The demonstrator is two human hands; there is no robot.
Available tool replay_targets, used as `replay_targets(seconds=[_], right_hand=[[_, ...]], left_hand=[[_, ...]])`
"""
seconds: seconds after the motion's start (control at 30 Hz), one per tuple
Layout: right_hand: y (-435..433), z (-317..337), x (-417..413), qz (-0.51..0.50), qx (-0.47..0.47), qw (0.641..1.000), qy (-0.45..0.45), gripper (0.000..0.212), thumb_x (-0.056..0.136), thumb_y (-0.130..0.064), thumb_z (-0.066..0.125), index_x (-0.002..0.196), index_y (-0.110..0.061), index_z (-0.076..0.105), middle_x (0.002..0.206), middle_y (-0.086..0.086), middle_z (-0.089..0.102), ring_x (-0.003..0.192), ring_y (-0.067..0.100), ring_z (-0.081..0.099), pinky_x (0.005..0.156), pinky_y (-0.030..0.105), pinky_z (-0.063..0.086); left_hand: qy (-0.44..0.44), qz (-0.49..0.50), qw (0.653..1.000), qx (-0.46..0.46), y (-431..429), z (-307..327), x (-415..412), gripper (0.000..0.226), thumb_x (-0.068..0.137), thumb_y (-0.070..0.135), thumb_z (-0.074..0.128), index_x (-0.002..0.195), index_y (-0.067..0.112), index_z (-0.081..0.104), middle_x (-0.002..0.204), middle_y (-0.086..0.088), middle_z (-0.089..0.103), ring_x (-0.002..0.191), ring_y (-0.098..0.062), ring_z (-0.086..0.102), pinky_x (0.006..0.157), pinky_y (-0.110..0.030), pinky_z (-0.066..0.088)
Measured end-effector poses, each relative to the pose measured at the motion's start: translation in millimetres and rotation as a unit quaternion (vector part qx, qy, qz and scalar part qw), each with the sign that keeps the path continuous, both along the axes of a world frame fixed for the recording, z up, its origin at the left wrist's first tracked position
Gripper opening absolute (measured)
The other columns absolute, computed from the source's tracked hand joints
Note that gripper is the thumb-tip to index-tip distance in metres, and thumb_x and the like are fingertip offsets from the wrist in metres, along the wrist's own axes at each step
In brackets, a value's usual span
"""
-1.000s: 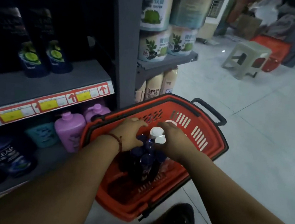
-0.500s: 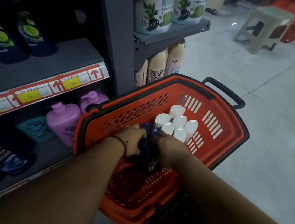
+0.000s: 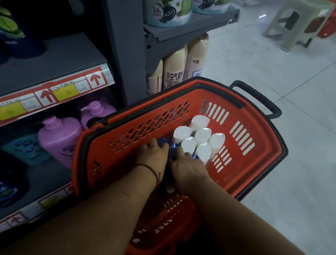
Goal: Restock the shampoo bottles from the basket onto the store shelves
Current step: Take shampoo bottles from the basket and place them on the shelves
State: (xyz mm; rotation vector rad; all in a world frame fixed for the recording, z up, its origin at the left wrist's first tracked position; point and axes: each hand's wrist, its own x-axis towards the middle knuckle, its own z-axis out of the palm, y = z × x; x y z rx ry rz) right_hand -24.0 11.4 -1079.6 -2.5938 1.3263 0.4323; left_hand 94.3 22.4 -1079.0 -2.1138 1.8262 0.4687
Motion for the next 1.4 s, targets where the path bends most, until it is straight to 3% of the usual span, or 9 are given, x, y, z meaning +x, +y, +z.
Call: replay_targets(seconds=[0.13,0.27,0.47,0.6,0.83,0.93,1.13,1.23,1.4], right_hand=[[1.5,5.8,0.9,0.003,0.003,1.000,0.014,0.043,0.097,-0.027,0.058,0.139,-0.020,0.053,0.142,0.009,0.039,0.118,0.027,0.050,0.093,0.047,0.052],[6.5,21.5,-2.4,-0.011,0.022,1.000,0.003,0.053,0.089,-0.036,0.068,0.137,-0.017,0.053,0.138,0.006,0.042,0.116,0.026,0.052,0.091,0.043,0.052],[20.1,51.9,-13.0,-0.108,0.079,0.977,-0.164,0.064,0.072,-0.036,0.082,0.130,-0.020,0.057,0.124,-0.001,0.052,0.109,0.023,0.058,0.089,0.039,0.054],[29.1,98.3,-9.9,-0.146,0.090,0.952,-0.253,0.040,0.070,-0.031,0.084,0.098,-0.020,0.058,0.090,-0.005,0.059,0.086,0.019,0.058,0.064,0.027,0.045],[58.4,199.7,21.8,-0.199,0.052,0.857,-0.472,0.038,0.069,-0.023,0.082,0.087,-0.016,0.050,0.077,-0.004,0.058,0.065,0.011,0.051,0.049,0.017,0.038],[72.7,243.5,36.5,-0.210,0.050,0.805,-0.552,0.041,0.068,-0.025,0.084,0.094,-0.010,0.056,0.087,0.004,0.069,0.078,0.018,0.067,0.068,0.028,0.057],[100.9,312.3,65.4,-0.225,0.097,0.654,-0.715,0.048,0.069,-0.044,0.080,0.104,-0.013,0.070,0.098,0.010,0.076,0.092,0.029,0.074,0.086,0.054,0.059],[110.7,338.9,73.8,-0.242,0.173,0.569,-0.766,0.034,0.087,-0.041,0.073,0.109,-0.017,0.064,0.105,0.011,0.075,0.093,0.030,0.074,0.083,0.049,0.061],[113.2,362.7,88.8,-0.331,0.162,0.550,-0.750,0.036,0.089,-0.049,0.068,0.103,-0.017,0.058,0.102,0.010,0.071,0.086,0.028,0.070,0.078,0.044,0.060]], left_hand=[[-0.036,-0.031,0.999,0.020,6.5,0.5,1.5,0.051,0.089,0.014,0.061,0.137,0.015,0.047,0.146,-0.016,0.022,0.131,-0.039,0.033,0.110,-0.048,0.037],[-0.017,-0.045,0.999,0.012,18.2,1.4,20.8,0.054,0.083,0.027,0.073,0.131,0.011,0.053,0.145,-0.012,0.025,0.132,-0.036,0.034,0.110,-0.045,0.039],[0.047,-0.028,0.997,-0.048,40.5,55.2,56.2,0.067,0.060,0.050,0.084,0.114,0.017,0.063,0.130,-0.007,0.038,0.118,-0.030,0.049,0.100,-0.040,0.047],[0.159,0.024,0.976,-0.145,65.4,103.6,85.0,0.055,0.044,0.056,0.078,0.086,0.023,0.068,0.110,-0.001,0.042,0.097,-0.022,0.051,0.088,-0.032,0.048],[0.395,0.112,0.839,-0.358,124.2,201.8,112.3,0.027,0.064,0.025,0.090,0.085,0.029,0.073,0.086,0.012,0.072,0.077,-0.001,0.064,0.068,-0.020,0.048],[0.477,0.140,0.769,-0.403,138.5,238.7,114.6,0.030,0.068,0.026,0.089,0.094,0.024,0.075,0.091,0.010,0.076,0.088,-0.007,0.070,0.082,-0.028,0.055],[0.709,0.172,0.540,-0.419,161.2,310.9,111.2,0.032,0.074,0.025,0.081,0.102,0.011,0.075,0.096,-0.012,0.076,0.082,-0.023,0.072,0.075,-0.035,0.056],[0.746,0.177,0.508,-0.393,172.3,332.4,117.2,0.056,0.075,0.044,0.078,0.115,0.008,0.068,0.104,-0.018,0.073,0.086,-0.032,0.071,0.076,-0.041,0.057],[0.702,0.247,0.494,-0.450,179.1,345.6,115.2,0.055,0.076,0.058,0.073,0.104,0.011,0.069,0.095,-0.020,0.074,0.078,-0.036,0.071,0.073,-0.050,0.060]])
